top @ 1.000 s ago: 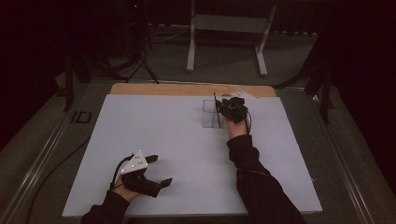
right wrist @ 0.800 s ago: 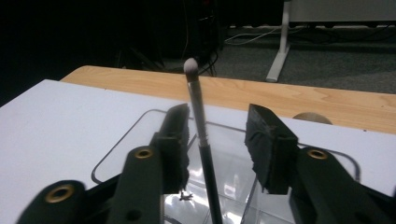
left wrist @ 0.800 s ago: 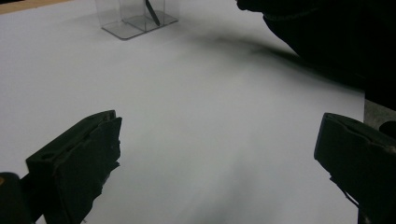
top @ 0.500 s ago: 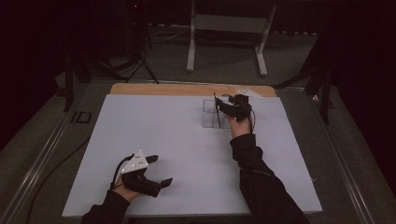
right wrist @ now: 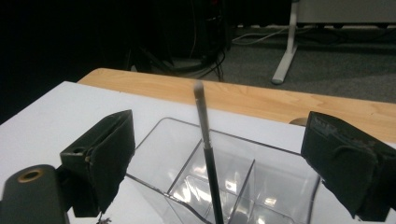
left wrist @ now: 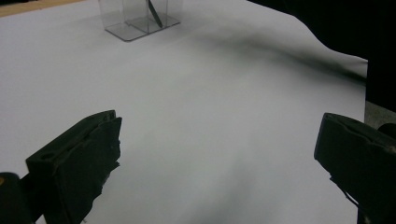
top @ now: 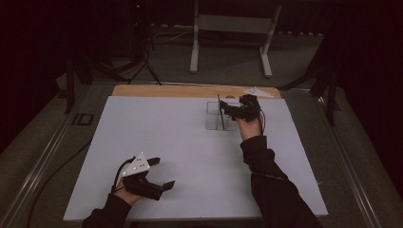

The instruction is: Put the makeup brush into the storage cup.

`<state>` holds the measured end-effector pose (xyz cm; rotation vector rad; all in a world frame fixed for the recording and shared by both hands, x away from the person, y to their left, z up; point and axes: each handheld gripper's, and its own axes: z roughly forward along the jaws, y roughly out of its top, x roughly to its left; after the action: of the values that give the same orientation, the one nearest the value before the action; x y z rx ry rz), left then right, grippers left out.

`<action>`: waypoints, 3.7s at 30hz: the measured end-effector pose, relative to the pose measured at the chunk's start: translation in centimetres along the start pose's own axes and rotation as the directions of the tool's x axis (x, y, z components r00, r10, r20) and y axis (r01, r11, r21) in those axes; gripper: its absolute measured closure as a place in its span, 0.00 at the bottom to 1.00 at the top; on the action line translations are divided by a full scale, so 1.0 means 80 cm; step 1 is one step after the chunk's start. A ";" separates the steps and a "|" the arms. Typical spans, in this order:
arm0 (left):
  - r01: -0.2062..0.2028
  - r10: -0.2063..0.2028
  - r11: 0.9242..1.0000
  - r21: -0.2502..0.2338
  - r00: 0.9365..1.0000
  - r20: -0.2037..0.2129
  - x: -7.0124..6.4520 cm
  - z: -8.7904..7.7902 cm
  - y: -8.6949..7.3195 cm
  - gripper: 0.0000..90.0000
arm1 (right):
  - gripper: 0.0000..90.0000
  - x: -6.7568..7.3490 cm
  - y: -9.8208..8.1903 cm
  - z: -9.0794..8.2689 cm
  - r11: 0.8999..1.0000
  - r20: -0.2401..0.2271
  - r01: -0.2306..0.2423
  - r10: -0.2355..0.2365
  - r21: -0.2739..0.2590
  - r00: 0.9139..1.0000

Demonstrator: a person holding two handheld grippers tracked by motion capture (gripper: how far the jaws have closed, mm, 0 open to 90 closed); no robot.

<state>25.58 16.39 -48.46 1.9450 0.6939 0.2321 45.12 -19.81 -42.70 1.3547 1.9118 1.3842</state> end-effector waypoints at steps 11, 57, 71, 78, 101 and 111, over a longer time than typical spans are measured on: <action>-0.001 0.001 1.000 -0.008 1.000 0.005 -0.002 -0.002 0.003 0.02 | 0.11 -0.003 0.002 -0.023 0.999 -0.014 0.042 -0.042 0.008 0.999; -0.027 0.027 1.000 -0.003 0.994 0.101 0.004 -0.048 0.021 0.02 | 0.19 0.012 -0.069 -0.134 0.973 -0.363 0.232 -0.221 -0.011 0.905; -0.010 0.011 1.000 -0.007 0.996 0.090 0.006 -0.056 0.012 0.02 | 0.15 0.018 -0.099 -0.165 0.962 -0.473 0.272 -0.254 -0.030 0.844; -0.013 0.014 1.000 -0.011 0.995 0.094 0.005 -0.063 0.005 0.02 | 0.15 0.009 -0.122 -0.187 0.962 -0.484 0.273 -0.247 -0.018 0.839; -0.008 0.011 0.999 -0.052 0.998 0.063 0.018 -0.075 -0.033 0.02 | 0.15 -0.014 -0.174 -0.203 0.948 -0.534 0.318 -0.259 0.019 0.804; -0.011 0.016 0.998 -0.065 0.996 0.086 0.023 -0.073 -0.053 0.02 | 0.15 -0.023 -0.189 -0.202 0.945 -0.544 0.325 -0.253 0.039 0.800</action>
<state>22.96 23.22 -49.68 1.8869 0.6094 0.1751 26.47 -29.67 -49.68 0.7055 2.4789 1.6093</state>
